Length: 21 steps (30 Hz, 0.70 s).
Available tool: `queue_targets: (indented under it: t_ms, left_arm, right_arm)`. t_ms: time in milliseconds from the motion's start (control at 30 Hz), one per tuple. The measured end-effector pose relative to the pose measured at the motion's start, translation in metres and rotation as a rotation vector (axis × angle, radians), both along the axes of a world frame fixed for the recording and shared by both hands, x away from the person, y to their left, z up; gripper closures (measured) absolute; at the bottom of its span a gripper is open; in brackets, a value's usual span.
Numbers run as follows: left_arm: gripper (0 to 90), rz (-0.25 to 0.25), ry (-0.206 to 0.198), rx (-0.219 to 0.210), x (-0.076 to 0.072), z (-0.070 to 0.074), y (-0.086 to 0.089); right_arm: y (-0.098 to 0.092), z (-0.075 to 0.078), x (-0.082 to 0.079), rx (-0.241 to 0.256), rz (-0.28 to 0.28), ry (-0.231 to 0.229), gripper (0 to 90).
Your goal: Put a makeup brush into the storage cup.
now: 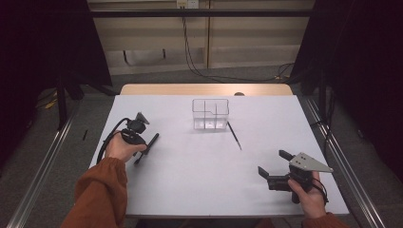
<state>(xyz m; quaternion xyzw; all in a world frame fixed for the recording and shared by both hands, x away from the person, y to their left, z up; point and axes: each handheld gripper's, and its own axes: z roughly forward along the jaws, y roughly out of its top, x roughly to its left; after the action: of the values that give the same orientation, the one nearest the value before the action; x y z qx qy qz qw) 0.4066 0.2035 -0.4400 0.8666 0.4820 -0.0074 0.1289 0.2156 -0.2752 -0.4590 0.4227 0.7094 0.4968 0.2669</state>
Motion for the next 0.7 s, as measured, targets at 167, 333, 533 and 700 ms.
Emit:
queue_targets:
  t_ms: [167, 333, 533, 700]
  left_arm:
    - [78.7, 0.009, -0.019, -0.022, -0.003, 0.006, 0.003]
    - [78.7, 0.014, -0.050, -0.055, -0.004, 0.011, 0.007]
    - [78.7, 0.017, -0.100, -0.128, -0.008, 0.020, 0.011]
    - [78.7, 0.023, -0.139, -0.167, -0.011, 0.024, 0.015]
  right_arm:
    - [0.000, 0.000, 0.000, 0.000, -0.002, 0.001, 0.3]
    - [0.000, 0.000, 0.000, 0.001, -0.001, -0.001, 0.3]
    - [0.000, 0.000, 0.000, 0.003, -0.003, 0.001, 0.3]
    - [0.000, 0.000, 0.000, 0.003, -0.002, -0.001, 0.3]
